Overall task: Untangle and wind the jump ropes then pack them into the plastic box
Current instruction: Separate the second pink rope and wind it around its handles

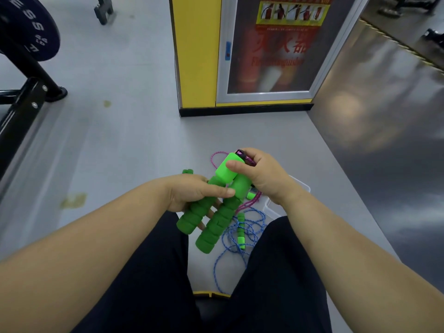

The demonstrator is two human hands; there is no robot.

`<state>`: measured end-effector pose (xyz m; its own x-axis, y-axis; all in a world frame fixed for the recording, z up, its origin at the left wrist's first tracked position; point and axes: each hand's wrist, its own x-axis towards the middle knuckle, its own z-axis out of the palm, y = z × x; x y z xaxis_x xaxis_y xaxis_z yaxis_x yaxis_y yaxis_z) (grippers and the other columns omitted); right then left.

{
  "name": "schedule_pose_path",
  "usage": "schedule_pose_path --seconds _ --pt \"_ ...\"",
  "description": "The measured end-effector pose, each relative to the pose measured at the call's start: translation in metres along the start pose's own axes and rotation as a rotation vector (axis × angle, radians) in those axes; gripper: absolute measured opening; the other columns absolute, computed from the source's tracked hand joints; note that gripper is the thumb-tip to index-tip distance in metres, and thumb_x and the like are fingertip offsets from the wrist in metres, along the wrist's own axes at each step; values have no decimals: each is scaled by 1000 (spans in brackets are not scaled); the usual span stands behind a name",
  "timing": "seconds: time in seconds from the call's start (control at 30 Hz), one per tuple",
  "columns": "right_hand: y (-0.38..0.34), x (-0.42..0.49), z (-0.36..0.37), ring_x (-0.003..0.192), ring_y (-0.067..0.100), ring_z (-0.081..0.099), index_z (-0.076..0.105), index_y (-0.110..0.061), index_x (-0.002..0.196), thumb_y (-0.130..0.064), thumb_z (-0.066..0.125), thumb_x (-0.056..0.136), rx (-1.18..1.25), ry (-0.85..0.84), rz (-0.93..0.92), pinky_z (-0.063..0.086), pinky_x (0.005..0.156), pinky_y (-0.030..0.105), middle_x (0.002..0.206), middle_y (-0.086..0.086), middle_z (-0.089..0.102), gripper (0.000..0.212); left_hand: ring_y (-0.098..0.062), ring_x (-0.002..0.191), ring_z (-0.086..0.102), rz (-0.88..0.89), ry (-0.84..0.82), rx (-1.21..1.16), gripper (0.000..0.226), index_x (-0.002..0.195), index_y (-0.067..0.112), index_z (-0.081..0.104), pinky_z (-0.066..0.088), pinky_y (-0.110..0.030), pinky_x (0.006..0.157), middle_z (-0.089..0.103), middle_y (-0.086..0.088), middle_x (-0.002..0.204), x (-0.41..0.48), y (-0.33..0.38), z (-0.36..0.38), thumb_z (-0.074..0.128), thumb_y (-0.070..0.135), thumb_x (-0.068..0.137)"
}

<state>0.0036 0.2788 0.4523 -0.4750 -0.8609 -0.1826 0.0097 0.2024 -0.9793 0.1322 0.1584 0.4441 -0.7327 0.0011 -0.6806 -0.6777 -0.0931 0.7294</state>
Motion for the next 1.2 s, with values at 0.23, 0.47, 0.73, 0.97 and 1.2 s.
schedule_pose_path --seconds 0.23,0.47,0.73,0.97,1.2 --pt "2 6 9 68 12 55 65 -13 79 -36 72 75 -3 232 -42 46 66 29 74 2 61 24 -27 90 67 88 -24 -182 29 102 6 64 53 -44 87 70 -11 99 0 -7 10 64 21 78" --pt "0 11 15 62 14 47 65 -21 60 -42 72 74 15 417 -85 41 63 34 56 -8 56 26 -19 77 70 143 12 -256 9 90 7 66 56 -35 78 73 -5 83 9 -11 20 60 8 84" --pt "-3 4 7 73 7 62 68 -15 91 -35 77 70 -115 172 28 51 69 23 83 -3 67 31 -19 71 69 110 -20 -303 19 91 7 65 57 -32 69 72 -6 79 7 -11 24 62 22 79" --pt "1 1 8 59 4 63 65 -13 86 -25 78 72 41 166 88 49 55 19 73 -3 66 23 -25 77 68 112 -11 -316 37 96 6 64 54 -40 82 70 -12 87 7 -13 27 64 34 71" --pt "0 8 1 61 9 59 65 -13 82 -26 78 71 104 283 40 48 62 24 70 -3 64 21 -30 95 68 152 -172 -406 67 101 14 71 57 -39 74 69 -14 108 -2 -33 17 91 42 43"
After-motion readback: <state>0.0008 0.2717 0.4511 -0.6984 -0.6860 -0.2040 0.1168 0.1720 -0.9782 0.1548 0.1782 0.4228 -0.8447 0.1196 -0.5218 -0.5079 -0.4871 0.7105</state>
